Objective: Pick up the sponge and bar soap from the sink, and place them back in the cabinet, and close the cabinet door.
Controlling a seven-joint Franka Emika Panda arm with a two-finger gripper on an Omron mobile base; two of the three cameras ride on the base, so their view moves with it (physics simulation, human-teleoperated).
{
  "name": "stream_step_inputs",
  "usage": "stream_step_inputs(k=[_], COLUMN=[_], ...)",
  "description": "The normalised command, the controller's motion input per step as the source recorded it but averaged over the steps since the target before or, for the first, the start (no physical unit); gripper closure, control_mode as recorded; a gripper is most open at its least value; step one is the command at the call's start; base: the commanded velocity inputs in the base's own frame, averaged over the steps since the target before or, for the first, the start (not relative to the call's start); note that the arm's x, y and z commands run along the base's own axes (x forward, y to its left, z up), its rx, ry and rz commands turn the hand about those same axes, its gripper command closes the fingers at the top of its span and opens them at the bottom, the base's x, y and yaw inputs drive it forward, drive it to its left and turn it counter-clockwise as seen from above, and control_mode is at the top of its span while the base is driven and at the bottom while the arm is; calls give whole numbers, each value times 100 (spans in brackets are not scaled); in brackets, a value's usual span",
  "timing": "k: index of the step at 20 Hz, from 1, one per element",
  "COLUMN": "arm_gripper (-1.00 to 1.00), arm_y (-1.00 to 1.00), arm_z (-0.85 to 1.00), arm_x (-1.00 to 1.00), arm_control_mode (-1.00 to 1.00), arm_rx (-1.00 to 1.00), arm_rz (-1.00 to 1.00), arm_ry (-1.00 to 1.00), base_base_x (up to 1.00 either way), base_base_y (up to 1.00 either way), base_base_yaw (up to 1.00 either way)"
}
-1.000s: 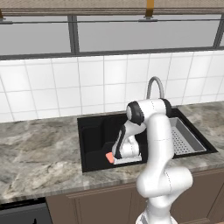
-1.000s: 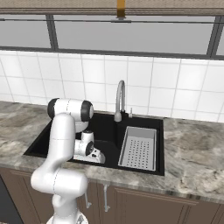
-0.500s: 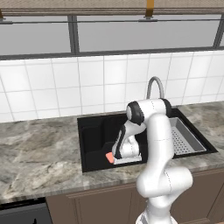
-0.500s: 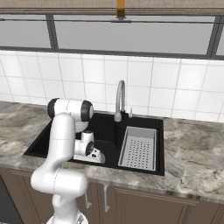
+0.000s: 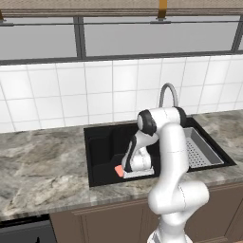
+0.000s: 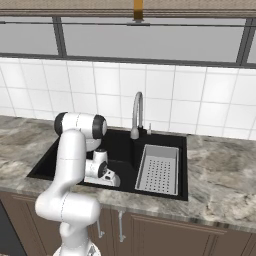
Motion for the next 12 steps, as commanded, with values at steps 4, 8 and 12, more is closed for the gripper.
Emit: stream_step_inputs(k=[4,8,12], arm_gripper=[100,100,100], arm_y=[-4,-1,0], arm_z=[19,29,32], arm_x=[0,0,0], arm_control_mode=[-100,-100,-100], arm_rx=[0,0,0], arm_rz=[0,0,0], arm_ry=[0,0,0], base_base_x=[0,0,0], base_base_y=[0,0,0], base_base_yaw=[0,0,0])
